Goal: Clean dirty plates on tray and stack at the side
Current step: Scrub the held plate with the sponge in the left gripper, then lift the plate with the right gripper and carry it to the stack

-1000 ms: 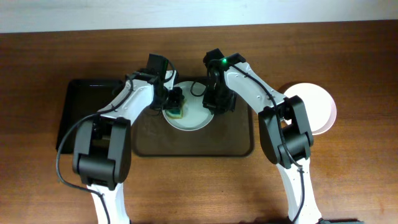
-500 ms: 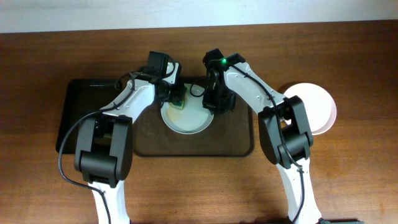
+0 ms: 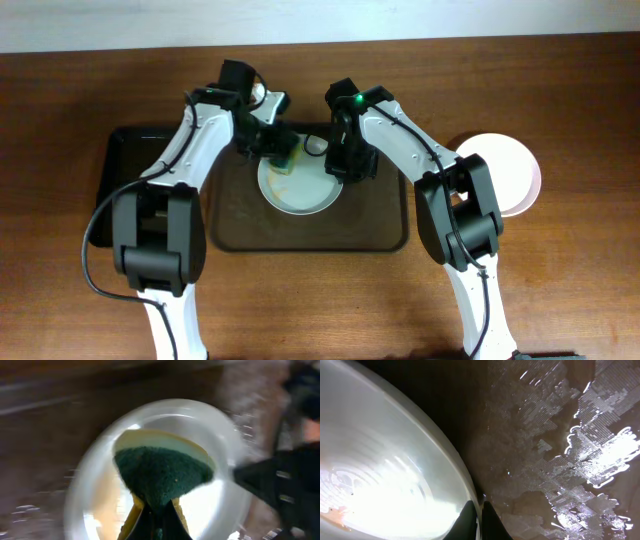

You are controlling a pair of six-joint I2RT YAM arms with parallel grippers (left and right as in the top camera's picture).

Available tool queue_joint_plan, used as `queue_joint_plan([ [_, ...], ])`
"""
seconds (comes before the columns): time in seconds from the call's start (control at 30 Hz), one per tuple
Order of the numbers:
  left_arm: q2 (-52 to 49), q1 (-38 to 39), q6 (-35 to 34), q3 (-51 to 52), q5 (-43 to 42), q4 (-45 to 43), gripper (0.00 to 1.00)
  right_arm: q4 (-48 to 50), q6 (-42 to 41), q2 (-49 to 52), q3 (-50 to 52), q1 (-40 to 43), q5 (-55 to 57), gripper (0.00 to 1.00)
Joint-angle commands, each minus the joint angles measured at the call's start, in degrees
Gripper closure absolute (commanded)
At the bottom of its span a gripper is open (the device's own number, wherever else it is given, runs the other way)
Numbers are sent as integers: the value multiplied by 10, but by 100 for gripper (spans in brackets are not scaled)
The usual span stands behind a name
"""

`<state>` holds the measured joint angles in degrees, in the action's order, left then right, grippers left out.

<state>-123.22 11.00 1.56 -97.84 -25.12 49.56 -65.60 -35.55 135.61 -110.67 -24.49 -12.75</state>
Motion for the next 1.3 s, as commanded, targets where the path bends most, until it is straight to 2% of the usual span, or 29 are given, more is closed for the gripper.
queue_joint_plan([
  [0.0, -36, -1, 6, -6, 98, -13, 99, 5, -7, 14, 7, -3, 35, 96],
  [0.1, -73, 7, 6, -6, 92, 6, 99, 5, -7, 14, 7, -3, 35, 96],
  [0.17, -80, 16, 6, -6, 59, 41, 99, 5, -4, 14, 7, -3, 35, 96],
  [0.27, -80, 26, 7, -6, -42, 83, 99, 5, -4, 14, 7, -3, 35, 96],
  [0.33, -80, 24, 7, -6, -140, 80, 99, 5, -2, 14, 7, -3, 35, 96],
  [0.4, -80, 16, 7, -8, -202, 55, 99, 4, 8, 14, 7, -3, 35, 96],
  [0.53, -80, -25, -12, -31, -207, 52, 99, 4, 11, 14, 6, -2, 29, 96],
  [0.6, -80, -70, -20, -63, -264, 50, 99, 2, 28, 12, 6, -1, 18, 96],
  [0.67, -80, -103, -20, -85, -287, 52, 99, -5, 50, 4, 6, 2, 3, 96],
  [0.8, -80, -142, -20, -91, -286, 58, 99, -9, 103, -63, 6, 10, 3, 96],
  [1.0, -80, -132, -20, -91, -247, 58, 99, -39, 100, -191, 6, 8, 174, 96],
  [1.07, -80, -128, -20, -91, -230, 58, 99, -73, 87, -217, 6, -4, 311, 96],
  [1.17, -80, -125, -20, -91, -215, 58, 99, -131, 21, -219, 6, -53, 513, 96],
  [1.27, -80, -121, -20, -91, -209, 58, 99, -156, -31, -219, 6, -112, 636, 96],
])
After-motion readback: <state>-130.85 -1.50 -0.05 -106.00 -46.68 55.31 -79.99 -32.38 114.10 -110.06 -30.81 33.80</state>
